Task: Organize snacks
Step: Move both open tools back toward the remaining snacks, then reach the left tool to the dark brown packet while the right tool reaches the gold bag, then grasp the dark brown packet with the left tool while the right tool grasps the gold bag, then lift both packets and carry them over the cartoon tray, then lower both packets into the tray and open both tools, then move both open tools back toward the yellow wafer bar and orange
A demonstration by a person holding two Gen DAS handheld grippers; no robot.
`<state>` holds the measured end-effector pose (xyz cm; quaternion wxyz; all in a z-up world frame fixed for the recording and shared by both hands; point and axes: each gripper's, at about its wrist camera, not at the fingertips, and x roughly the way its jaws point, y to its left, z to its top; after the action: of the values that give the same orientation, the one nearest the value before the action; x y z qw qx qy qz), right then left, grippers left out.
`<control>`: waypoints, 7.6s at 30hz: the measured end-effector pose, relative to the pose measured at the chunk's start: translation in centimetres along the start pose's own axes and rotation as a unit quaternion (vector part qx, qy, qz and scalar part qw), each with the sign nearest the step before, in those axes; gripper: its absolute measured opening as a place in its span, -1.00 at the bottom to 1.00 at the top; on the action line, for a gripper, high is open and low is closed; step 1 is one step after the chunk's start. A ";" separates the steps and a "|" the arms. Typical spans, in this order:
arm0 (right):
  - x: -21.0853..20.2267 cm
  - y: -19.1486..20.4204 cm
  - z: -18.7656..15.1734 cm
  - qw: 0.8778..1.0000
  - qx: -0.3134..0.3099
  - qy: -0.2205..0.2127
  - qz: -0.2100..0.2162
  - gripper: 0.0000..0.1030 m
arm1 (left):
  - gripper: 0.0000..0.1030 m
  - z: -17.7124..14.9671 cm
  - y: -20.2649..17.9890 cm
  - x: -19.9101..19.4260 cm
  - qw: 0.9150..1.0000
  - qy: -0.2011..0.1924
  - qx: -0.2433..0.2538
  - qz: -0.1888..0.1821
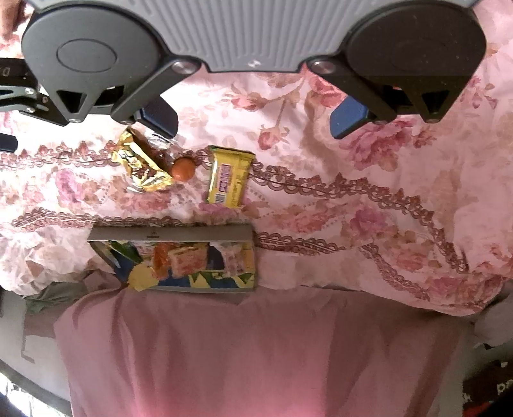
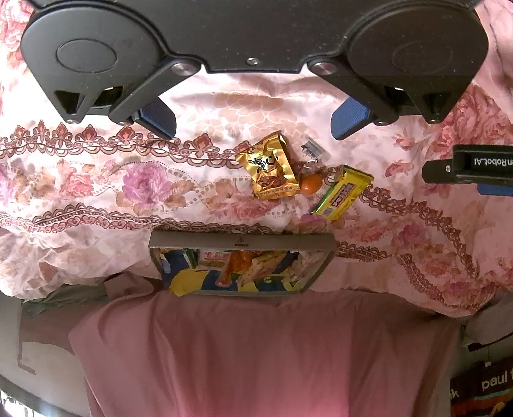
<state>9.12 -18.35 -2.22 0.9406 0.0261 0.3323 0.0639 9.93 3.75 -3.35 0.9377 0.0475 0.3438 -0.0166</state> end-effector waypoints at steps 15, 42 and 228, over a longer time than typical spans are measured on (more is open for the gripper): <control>2.6 -0.5 2.0 0.998 -0.054 0.015 0.001 0.99 | 0.99 3.0 -1.0 3.1 0.997 0.004 0.058 -0.052; 14.9 -0.6 3.4 0.980 -0.157 0.054 0.108 0.59 | 0.99 2.8 -3.4 11.1 0.967 0.036 0.177 -0.177; -2.0 -1.2 2.9 0.989 0.022 -0.137 -0.046 0.99 | 0.99 1.5 1.3 -0.8 0.991 -0.093 -0.095 0.019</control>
<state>9.51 -19.82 1.20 0.9784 0.0402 0.2026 0.0085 10.37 4.87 -1.62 0.9659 -0.0369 0.2545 0.0299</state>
